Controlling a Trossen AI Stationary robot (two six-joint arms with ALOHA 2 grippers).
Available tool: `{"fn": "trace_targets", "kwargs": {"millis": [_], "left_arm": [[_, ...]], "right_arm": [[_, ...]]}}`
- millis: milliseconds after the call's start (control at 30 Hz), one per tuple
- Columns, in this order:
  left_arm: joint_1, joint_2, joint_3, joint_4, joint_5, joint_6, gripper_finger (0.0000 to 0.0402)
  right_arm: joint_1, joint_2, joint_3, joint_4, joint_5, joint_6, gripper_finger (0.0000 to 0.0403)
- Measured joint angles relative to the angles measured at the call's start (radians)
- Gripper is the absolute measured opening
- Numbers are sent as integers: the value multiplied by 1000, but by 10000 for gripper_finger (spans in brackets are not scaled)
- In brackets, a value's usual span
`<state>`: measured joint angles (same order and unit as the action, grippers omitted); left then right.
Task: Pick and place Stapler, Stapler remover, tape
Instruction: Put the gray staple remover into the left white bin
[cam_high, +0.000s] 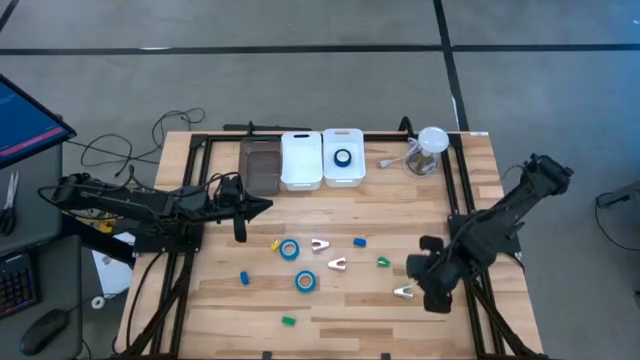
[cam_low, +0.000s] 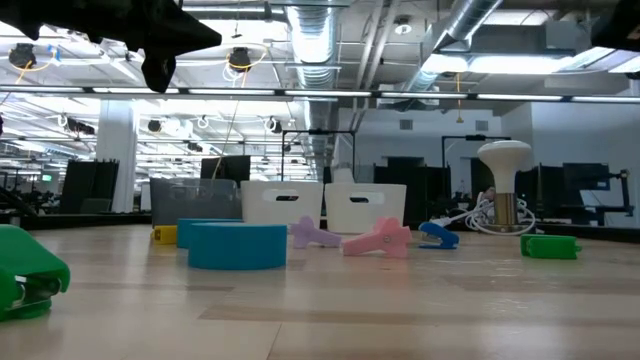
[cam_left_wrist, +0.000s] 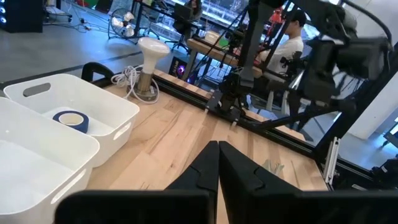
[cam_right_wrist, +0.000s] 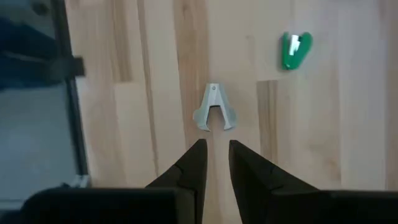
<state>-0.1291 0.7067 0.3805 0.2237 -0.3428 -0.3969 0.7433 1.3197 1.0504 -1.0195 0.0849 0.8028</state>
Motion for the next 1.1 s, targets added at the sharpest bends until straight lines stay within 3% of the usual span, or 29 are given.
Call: {"fn": "trace_targets", "kwargs": {"millis": [367, 833, 1100], "left_arm": [[0, 0, 0, -5, 0, 0, 3], [0, 0, 0, -8, 0, 0, 3], [0, 0, 0, -10, 0, 0, 3]], "right_arm": [[7, 241, 0, 72, -28, -19, 78], [6, 368, 0, 85, 26, -17, 207], [-6, 424, 2, 105, 36, -27, 190]]}}
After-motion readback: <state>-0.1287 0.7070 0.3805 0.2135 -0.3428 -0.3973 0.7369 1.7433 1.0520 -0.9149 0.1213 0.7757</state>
